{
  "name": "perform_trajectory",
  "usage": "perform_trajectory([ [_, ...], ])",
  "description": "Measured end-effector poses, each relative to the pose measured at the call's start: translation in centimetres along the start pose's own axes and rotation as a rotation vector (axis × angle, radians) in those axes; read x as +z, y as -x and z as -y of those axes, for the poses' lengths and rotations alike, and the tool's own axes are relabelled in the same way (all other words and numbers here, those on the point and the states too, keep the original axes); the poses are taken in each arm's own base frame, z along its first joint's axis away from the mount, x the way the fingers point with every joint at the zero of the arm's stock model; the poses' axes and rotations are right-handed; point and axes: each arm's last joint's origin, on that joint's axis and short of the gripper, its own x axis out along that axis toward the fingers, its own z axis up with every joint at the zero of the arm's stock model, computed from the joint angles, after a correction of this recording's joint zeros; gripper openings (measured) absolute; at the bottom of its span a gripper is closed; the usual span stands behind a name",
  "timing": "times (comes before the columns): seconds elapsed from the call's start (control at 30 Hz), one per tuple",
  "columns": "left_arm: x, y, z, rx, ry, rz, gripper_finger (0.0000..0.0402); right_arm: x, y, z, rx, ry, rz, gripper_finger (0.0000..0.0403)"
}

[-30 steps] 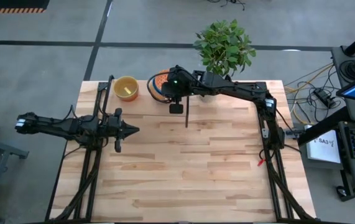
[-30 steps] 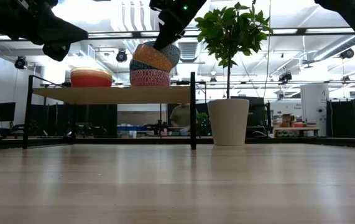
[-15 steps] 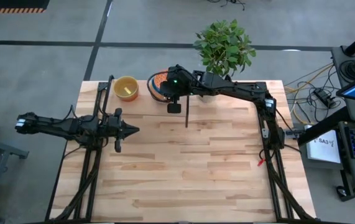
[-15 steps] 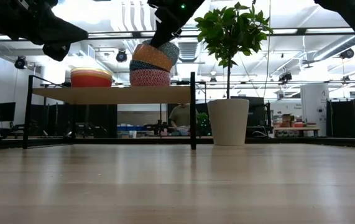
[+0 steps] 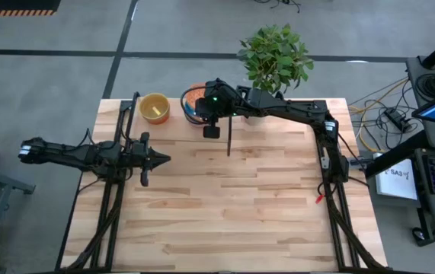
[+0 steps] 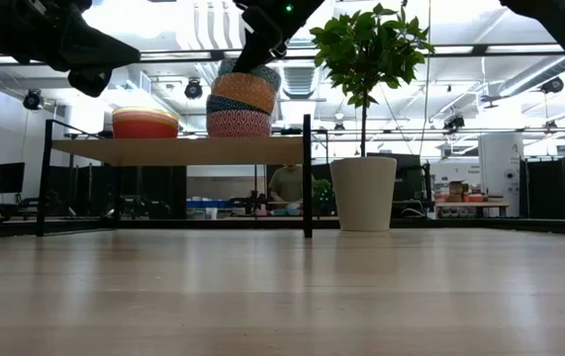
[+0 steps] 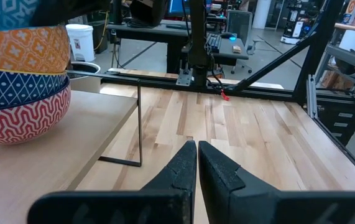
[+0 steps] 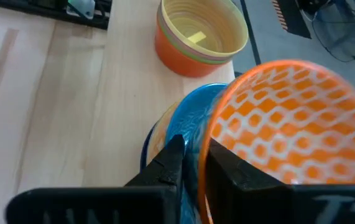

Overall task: Place and stack bowls onto a shelf
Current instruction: Stack the blue bowl on the orange bowl on the shelf

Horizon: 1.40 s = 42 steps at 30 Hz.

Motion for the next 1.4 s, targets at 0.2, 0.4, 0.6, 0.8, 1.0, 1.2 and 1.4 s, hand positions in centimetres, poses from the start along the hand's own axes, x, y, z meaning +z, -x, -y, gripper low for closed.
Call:
perform_trajectory([
  [0.2,0.0,0.0,0.0,0.0,0.0,0.0,0.0,0.06,0.03,0.02,-0.001,-0.001,0.005,0.0075],
  [0.4,0.0,0.0,0.0,0.0,0.001,0.0,0.0,0.12,0.19,0.06,-0.003,-0.001,0.008,0.0079],
  [0.6,0.09,0.0,0.01,-0.001,0.003,0.01,0.0,0.28,0.77,0.16,-0.002,-0.021,0.015,0.0081],
  [0.8,0.19,0.0,0.02,-0.002,0.006,0.019,0.0,0.17,0.79,0.1,0.005,-0.004,0.003,0.0081],
  [1.0,0.25,0.01,0.02,-0.002,0.007,0.025,0.0,0.16,0.79,0.1,0.003,0.003,0.002,0.0061],
  [1.2,0.27,0.01,0.03,-0.002,0.008,0.027,0.0,0.16,0.79,0.1,0.002,-0.041,0.001,0.0089],
  [1.4,0.29,0.01,0.03,-0.003,0.008,0.029,0.0,0.16,0.79,0.13,-0.001,-0.058,0.001,0.0141],
])
